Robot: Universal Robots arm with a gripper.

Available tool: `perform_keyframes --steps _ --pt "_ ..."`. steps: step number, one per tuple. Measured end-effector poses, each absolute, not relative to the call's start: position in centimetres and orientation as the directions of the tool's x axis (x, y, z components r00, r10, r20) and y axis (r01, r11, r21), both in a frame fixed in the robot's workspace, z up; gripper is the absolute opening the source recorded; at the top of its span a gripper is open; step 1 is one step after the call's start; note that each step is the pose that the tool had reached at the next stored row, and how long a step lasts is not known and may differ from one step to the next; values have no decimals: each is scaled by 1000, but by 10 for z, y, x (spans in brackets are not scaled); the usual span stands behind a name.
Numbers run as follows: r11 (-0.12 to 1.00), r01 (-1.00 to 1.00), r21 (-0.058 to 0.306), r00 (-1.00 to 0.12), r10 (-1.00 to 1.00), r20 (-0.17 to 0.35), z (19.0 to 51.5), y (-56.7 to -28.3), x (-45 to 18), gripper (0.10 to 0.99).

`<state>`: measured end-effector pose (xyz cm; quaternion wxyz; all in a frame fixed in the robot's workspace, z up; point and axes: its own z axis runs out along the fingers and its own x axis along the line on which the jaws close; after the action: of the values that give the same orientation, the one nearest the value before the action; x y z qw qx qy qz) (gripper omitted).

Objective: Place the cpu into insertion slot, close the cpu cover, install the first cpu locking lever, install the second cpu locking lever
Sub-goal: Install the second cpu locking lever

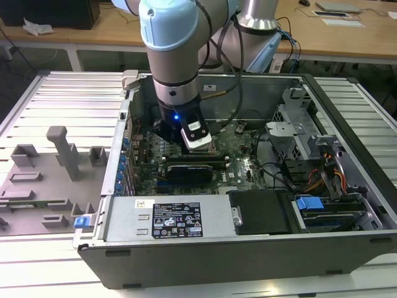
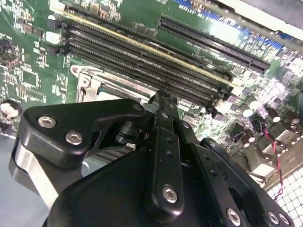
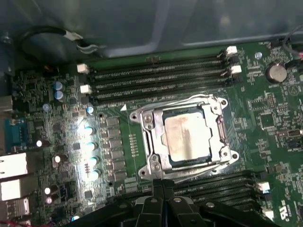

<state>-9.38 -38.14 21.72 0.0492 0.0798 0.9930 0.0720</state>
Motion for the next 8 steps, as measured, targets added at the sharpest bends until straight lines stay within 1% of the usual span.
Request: perform_keyframes --steps 2,3,8 --pt "972 150 180 -983 167 -82 215 -382 -94 106" --pt "971 148 189 -983 166 -80 214 -383 -94 106" --pt "969 145 202 -983 163 -78 213 -389 -96 106"
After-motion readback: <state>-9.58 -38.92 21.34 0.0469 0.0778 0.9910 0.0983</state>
